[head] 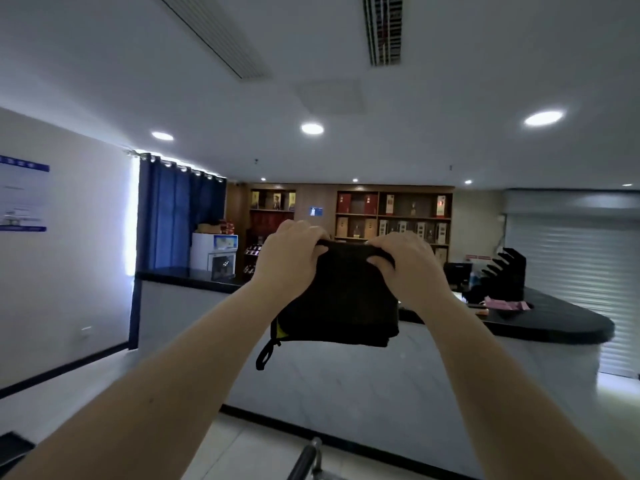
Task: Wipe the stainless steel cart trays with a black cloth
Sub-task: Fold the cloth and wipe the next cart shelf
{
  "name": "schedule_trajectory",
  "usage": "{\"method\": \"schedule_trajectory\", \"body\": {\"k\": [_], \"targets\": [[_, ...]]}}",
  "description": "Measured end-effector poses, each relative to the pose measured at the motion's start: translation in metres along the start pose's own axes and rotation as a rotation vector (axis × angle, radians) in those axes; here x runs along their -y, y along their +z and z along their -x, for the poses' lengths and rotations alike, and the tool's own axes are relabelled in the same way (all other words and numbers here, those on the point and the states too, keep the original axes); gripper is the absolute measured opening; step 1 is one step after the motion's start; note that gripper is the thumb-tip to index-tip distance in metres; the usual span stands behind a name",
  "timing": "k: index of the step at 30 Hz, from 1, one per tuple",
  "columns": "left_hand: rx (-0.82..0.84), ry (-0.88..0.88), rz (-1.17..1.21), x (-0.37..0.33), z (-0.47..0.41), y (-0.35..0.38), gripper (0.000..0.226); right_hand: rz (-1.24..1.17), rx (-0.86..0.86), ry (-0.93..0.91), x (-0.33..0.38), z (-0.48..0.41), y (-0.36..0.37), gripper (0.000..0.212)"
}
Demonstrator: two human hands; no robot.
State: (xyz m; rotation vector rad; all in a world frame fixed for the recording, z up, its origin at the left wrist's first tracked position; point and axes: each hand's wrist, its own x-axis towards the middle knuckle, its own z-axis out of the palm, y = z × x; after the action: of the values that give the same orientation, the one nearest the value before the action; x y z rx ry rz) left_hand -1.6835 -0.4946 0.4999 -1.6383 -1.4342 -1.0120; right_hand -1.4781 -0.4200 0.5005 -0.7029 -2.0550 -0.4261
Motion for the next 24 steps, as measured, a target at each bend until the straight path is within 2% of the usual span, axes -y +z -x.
{"method": "schedule_trajectory", "body": {"k": [3, 10, 16, 20, 24], "targets": [[0.066, 0.003, -0.077, 0.034, 0.004, 0.017, 0.02, 0.062, 0.084, -0.046, 0.008, -0.012, 0.027, 0.024], [0.114, 0.028, -0.243, 0.097, 0.014, 0.057, 0.022, -0.014, 0.14, -0.162, 0.009, -0.041, 0.096, 0.022], [0.043, -0.02, -0.264, 0.156, 0.015, 0.075, 0.024, -0.12, 0.0, -0.074, 0.025, -0.076, 0.174, 0.024], [0.047, -0.095, -0.241, 0.217, 0.032, 0.095, 0.023, -0.135, 0.003, -0.034, 0.058, -0.095, 0.235, 0.018], [0.053, -0.048, -0.213, 0.291, 0.041, 0.109, 0.023, -0.083, 0.017, -0.046, 0.095, -0.117, 0.291, 0.015]]}}
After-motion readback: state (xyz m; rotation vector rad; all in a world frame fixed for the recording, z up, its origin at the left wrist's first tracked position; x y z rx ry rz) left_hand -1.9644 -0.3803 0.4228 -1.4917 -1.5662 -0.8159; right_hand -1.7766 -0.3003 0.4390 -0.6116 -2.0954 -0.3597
